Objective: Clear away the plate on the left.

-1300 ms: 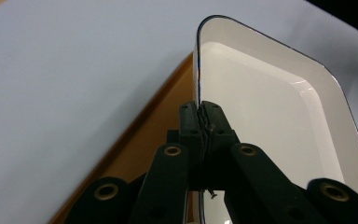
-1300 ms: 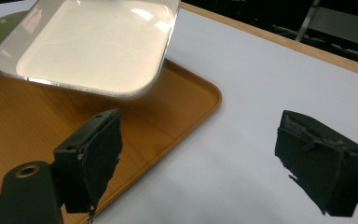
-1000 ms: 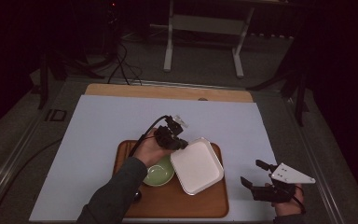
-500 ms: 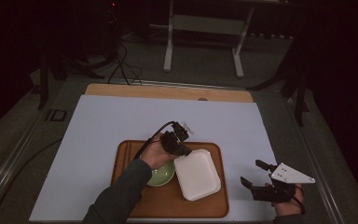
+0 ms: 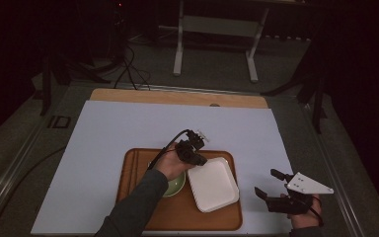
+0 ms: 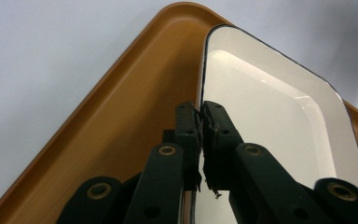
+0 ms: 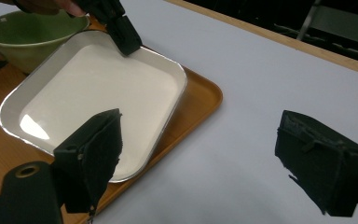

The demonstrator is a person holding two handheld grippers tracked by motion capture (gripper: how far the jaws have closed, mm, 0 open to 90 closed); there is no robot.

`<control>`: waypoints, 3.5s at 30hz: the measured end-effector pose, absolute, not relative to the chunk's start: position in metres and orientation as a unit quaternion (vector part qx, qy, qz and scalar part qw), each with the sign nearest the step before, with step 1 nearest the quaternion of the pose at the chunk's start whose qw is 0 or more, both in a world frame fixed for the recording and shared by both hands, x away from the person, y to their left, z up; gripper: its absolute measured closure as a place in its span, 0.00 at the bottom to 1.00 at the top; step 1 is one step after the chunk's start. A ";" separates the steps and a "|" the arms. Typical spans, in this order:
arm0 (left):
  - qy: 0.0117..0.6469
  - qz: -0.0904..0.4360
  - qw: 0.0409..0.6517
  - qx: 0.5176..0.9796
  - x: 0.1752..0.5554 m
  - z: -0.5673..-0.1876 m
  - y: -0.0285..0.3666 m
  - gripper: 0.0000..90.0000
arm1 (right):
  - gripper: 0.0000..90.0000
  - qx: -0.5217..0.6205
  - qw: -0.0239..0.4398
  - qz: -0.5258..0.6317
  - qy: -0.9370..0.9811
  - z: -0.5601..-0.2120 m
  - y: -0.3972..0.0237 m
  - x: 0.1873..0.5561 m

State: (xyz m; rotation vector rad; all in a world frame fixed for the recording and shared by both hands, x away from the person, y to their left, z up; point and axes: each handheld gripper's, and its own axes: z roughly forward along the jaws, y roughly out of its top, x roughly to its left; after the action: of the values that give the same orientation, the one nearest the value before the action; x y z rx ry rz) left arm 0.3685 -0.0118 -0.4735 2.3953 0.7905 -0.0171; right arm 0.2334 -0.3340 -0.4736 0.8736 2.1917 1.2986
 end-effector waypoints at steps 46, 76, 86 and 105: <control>0.390 0.107 0.445 0.799 0.342 -0.426 0.043 0.53 | 0.16 0.316 0.223 0.471 0.793 -0.473 -0.334 0.233; 0.446 0.231 0.447 0.740 0.288 -0.416 0.135 0.30 | 0.16 0.317 0.221 0.468 0.795 -0.474 -0.332 0.233; 0.465 0.241 0.467 0.712 0.265 -0.436 0.178 0.32 | 0.16 0.317 0.221 0.468 0.795 -0.475 -0.332 0.233; 0.463 0.255 0.467 0.709 0.226 -0.470 0.232 0.34 | 0.16 0.313 0.216 0.470 0.797 -0.475 -0.328 0.233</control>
State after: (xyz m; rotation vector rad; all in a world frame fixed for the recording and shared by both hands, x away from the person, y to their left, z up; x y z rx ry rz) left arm 0.2263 0.2323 -0.4702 1.7406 1.1355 0.6254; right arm 0.2330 -0.3284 -0.4753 0.8683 2.2075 1.3015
